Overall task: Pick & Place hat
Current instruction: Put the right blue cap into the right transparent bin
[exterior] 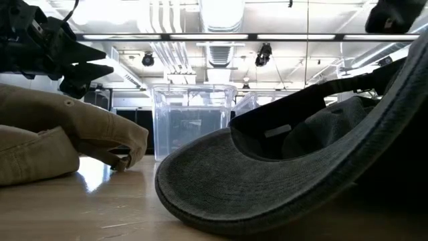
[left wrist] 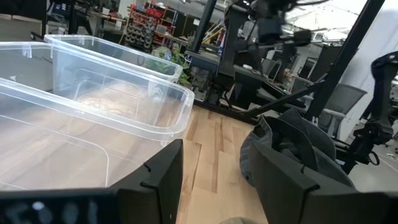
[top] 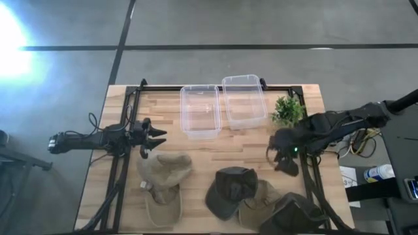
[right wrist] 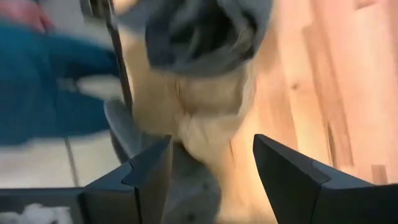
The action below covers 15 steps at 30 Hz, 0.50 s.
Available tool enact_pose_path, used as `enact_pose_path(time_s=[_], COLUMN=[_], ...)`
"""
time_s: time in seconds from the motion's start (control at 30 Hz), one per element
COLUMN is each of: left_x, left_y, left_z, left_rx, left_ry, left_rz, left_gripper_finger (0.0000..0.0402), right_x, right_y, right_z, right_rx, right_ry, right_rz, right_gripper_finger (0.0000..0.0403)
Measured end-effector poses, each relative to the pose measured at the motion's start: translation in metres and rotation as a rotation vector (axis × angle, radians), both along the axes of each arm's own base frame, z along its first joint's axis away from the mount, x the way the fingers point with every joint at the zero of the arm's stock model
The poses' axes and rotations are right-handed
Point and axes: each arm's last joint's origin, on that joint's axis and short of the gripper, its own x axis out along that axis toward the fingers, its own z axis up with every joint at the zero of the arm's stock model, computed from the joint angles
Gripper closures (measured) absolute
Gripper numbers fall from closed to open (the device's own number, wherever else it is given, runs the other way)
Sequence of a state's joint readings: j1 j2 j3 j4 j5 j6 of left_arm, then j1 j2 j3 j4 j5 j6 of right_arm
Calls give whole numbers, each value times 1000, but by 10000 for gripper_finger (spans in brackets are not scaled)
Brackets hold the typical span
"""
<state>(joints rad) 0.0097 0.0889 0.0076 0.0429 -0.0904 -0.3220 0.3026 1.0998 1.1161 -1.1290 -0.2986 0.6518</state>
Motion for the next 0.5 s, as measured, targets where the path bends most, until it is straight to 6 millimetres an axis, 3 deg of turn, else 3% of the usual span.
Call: enact_pose_path(time_s=[0.27,0.5], left_x=[0,0], left_y=[0,0], left_z=[0,0], left_rx=[0,0], left_ry=[0,0], left_rz=[-1,0], left_gripper_finger=[225,225], right_x=[19,21], right_y=[75,138], right_z=[-14,-30], right_rx=[-119,-163], right_ry=[125,155], right_rz=[464,693], right_gripper_finger=[184,184])
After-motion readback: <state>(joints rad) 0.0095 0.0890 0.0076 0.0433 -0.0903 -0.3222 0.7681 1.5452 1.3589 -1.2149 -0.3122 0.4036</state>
